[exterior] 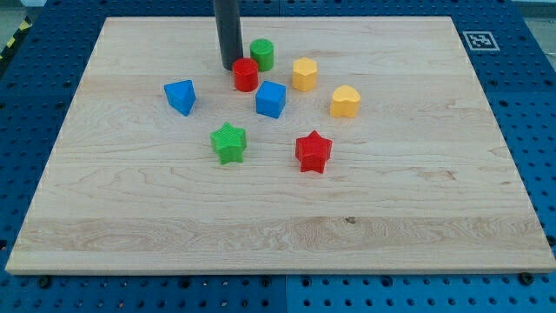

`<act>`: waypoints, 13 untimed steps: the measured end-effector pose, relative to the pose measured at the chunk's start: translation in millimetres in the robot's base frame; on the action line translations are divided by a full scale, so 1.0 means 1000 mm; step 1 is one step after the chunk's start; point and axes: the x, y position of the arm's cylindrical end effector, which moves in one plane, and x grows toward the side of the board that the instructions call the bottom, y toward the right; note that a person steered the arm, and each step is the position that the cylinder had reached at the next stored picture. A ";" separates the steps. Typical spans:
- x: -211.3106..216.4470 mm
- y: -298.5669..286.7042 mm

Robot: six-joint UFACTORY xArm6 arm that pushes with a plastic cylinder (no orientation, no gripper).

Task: Push blue triangle closer to the red circle

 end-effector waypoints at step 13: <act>0.075 -0.039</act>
